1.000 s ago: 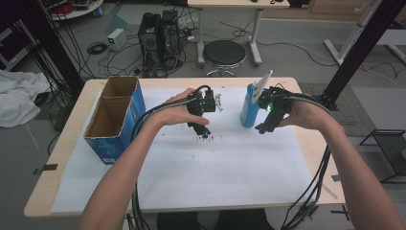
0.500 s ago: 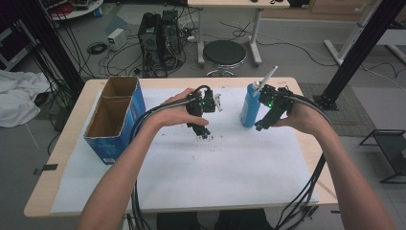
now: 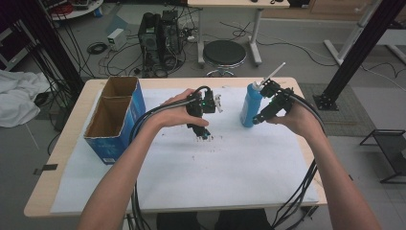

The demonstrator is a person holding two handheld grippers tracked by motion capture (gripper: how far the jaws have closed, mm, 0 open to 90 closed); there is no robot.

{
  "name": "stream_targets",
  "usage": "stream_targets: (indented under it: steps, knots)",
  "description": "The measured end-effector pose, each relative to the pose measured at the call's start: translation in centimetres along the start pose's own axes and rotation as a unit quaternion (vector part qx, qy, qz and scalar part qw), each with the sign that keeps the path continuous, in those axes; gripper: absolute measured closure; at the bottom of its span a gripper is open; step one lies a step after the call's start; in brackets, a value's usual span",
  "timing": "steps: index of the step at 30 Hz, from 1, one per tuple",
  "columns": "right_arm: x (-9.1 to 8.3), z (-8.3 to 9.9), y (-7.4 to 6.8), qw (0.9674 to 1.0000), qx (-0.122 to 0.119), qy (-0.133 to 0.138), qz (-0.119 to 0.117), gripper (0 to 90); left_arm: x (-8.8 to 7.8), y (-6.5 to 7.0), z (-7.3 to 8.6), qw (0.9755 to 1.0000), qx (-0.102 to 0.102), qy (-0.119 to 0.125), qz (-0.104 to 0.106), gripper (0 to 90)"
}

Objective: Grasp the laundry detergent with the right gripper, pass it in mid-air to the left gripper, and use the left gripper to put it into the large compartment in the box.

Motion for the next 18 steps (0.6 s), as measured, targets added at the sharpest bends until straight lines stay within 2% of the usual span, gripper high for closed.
stream_targets:
  steps: [5,6,8,9,10,12,17,18]
  knots:
    - [0.4,-0.4,0.3,0.9998,0.020,0.008,0.003,12.2,-0.1,0.1,-0.1,1.0000,0.002,0.005,0.002,14.7]
    - [0.6,-0.6,0.5,0.9995,0.030,0.011,0.006,12.2,-0.2,0.2,-0.1,1.0000,0.005,0.007,0.001,14.7]
    - [0.6,-0.7,0.7,0.9994,0.030,0.013,0.012,12.2,-0.1,0.3,-0.1,1.0000,0.005,0.006,0.004,14.7]
    - [0.8,-0.8,1.0,0.9988,0.043,0.017,0.018,12.2,-0.2,0.3,0.0,1.0000,0.004,0.008,0.004,14.7]
    - [0.8,-0.8,1.0,0.9988,0.043,0.017,0.018,12.2,-0.2,0.3,0.0,1.0000,0.004,0.008,0.004,14.7]
    - [1.0,-1.1,1.2,0.9976,0.061,0.021,0.026,12.2,-0.2,0.4,0.1,0.9999,0.003,0.008,0.005,14.7]
    - [1.4,-1.5,1.5,0.9961,0.074,0.037,0.031,12.2,-0.2,0.4,0.3,1.0000,0.002,0.006,0.002,14.7]
    - [1.4,-1.8,1.7,0.9945,0.087,0.049,0.034,12.2,-0.2,0.4,0.3,1.0000,0.001,0.008,0.004,14.7]
Point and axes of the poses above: each handheld gripper's, and its own axes: x roughly forward along the jaws, z roughly out of its underside, y roughly to its right, the point moved 9 cm from there along x, roughly forward along the jaws, and after that the axes turned 13 degrees about -y, right-handed, at the moved point
